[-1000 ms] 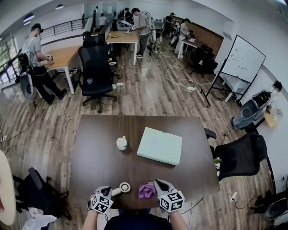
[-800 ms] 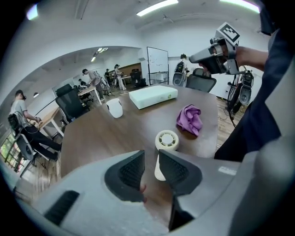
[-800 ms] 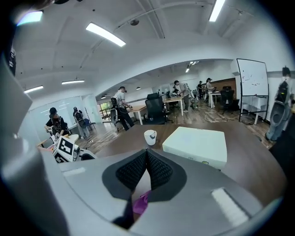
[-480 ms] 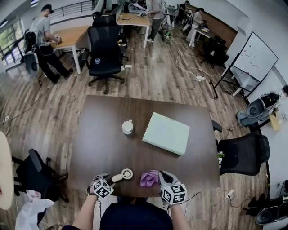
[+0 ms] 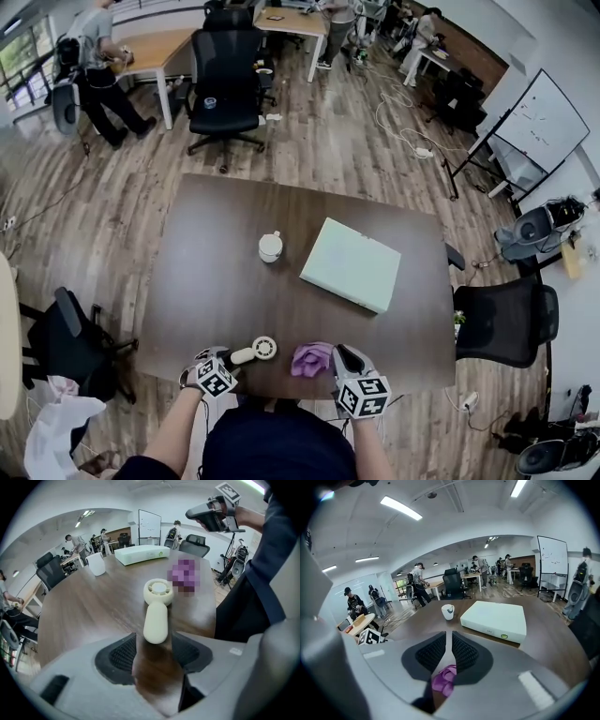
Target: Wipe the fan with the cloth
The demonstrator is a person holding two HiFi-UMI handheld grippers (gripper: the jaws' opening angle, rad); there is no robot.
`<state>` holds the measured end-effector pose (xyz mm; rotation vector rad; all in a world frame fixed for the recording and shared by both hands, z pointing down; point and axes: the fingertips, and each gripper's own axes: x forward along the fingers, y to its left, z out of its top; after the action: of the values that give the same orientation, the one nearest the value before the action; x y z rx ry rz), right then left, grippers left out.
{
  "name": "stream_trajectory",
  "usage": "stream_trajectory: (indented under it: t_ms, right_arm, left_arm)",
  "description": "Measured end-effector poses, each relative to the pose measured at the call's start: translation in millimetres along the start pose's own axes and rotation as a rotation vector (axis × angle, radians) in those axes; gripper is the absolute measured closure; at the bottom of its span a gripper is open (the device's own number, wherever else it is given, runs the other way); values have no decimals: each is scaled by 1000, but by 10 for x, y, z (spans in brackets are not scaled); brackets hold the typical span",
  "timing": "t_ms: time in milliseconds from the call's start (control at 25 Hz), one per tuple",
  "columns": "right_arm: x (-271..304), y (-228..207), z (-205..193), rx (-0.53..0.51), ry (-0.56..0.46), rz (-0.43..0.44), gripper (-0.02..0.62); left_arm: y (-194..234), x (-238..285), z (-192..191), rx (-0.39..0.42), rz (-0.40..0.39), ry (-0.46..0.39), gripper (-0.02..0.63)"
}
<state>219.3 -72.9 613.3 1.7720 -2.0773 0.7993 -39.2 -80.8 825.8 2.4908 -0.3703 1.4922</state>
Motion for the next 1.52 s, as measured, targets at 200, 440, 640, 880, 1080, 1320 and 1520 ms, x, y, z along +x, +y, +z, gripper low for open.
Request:
stream_trajectory:
  t_ms: [200,440,640,880,1080,1320,1520]
  right_arm:
    - [22,-55,-50,19,20,-10,541]
    - [45,-51,-206,28,59,-12,541]
    - [35,-108,-267,39,70,-23,541]
    - [36,-151,-368,48,94,-27,541]
    - [150,-176,-671,47,163,-17,514]
    - [314,-229,-1127,-41,296,-48,394]
    - [509,-240,-1353,-61,356,-42,297]
  left_arm:
    - [17,82,-27,25,1,-11,373]
    - [29,176,9,33,-13,-30,393]
    - [44,228,10,31,-9,-35,408]
    - [44,224,41,65,-8,-56,402]
    - [40,233,51,83,-21,-54,394]
    - [28,227,40,61,-39,-95,407]
    - [19,228,30,66,-44,-97,407]
